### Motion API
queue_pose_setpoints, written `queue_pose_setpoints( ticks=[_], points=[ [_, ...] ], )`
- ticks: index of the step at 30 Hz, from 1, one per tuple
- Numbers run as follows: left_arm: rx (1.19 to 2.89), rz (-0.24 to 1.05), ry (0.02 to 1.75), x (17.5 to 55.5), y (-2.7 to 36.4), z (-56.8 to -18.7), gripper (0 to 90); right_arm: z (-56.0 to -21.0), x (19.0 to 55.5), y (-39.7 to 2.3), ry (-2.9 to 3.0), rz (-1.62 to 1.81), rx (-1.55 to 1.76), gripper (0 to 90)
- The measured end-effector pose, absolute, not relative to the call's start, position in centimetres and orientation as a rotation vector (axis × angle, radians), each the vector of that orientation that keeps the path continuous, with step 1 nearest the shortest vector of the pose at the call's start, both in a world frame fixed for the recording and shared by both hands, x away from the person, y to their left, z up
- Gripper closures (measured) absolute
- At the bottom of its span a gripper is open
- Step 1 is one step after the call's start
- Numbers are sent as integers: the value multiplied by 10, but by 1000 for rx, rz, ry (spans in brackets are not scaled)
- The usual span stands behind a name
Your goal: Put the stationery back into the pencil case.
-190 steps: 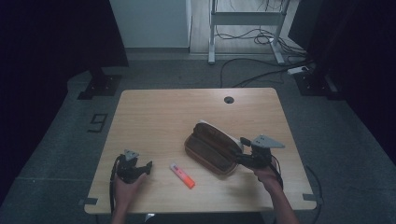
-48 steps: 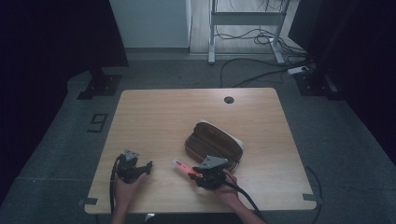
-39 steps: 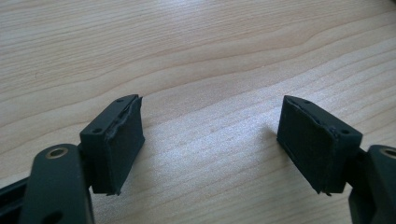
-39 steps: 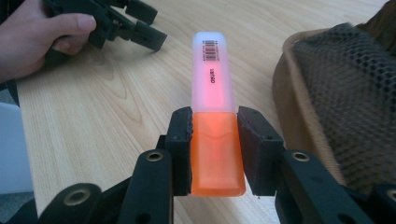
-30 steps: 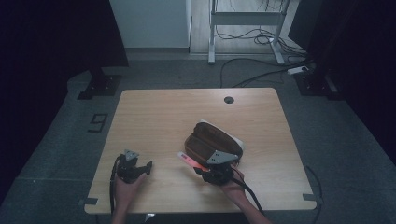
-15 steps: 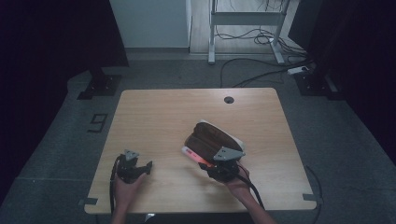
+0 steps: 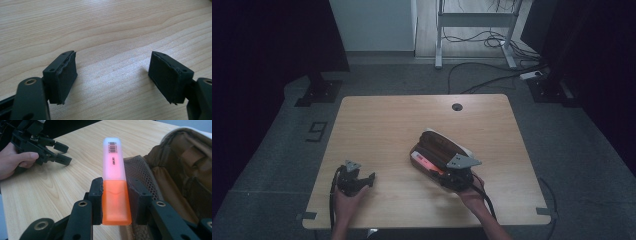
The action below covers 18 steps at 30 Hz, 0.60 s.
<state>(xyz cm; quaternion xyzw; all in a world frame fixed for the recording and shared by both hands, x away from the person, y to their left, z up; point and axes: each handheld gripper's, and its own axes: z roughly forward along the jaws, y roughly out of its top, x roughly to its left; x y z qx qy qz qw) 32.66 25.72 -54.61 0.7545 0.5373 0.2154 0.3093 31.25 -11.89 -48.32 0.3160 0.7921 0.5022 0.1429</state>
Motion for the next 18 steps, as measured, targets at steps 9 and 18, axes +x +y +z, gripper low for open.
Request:
queue_pose_setpoints(
  ticks=[9, 18],
  points=[
    [1994, 569, 1420, 327, 257, -546, 225, -479, 316, -128, 2250, 1455, 934, 656],
    [1995, 568, 1418, 327, 257, -546, 226, -476, 319, -137, 2218, 1455, 956, 656]
  ],
)
